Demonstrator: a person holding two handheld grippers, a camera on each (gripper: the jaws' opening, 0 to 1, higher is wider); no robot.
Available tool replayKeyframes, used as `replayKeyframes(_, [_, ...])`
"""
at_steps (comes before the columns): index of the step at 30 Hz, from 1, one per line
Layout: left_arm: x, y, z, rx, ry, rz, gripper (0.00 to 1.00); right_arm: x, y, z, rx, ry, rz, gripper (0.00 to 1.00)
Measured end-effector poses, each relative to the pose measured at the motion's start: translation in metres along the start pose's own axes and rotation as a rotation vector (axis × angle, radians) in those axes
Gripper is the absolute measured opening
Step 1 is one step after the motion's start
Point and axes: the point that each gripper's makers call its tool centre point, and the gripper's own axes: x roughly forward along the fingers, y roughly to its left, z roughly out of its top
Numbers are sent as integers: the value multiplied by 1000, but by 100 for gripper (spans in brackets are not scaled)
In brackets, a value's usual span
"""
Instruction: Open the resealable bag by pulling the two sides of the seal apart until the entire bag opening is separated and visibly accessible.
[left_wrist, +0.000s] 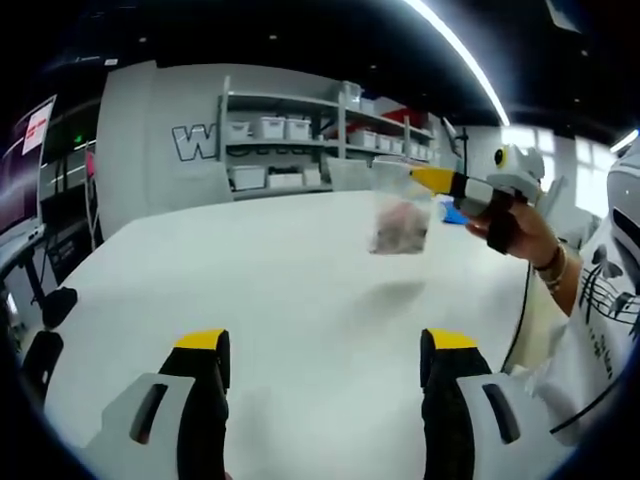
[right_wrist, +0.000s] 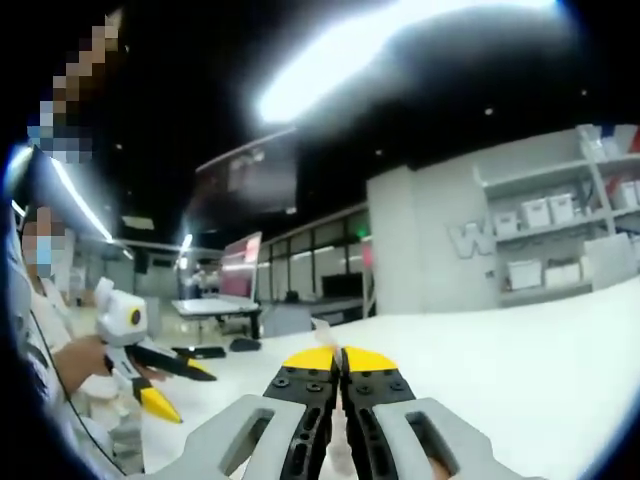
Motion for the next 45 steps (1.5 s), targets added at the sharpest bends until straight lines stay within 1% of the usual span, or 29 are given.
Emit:
replayKeyframes(4, [1, 0, -2, -2, 4, -3, 76, -4, 5, -3, 1, 8, 8, 0])
replayKeyframes(15, [2, -7, -2, 9, 12, -24, 75, -12, 11, -8, 27, 13, 9, 0])
replayKeyframes(23, [3, -11, -1, 14, 11, -35, 74, -20, 8, -17, 39, 35, -5, 0])
replayKeyframes(33, [6, -17, 3, 28, 11, -52, 73, -28, 13, -11, 35, 22, 1, 0])
replayKeyframes(39, [8, -18, 1, 32, 17, -58, 73, -35, 18, -13, 44, 29, 8, 0])
replayKeyframes(45, [10, -21, 1, 37, 20, -71, 72, -38, 20, -16, 51, 36, 14, 0])
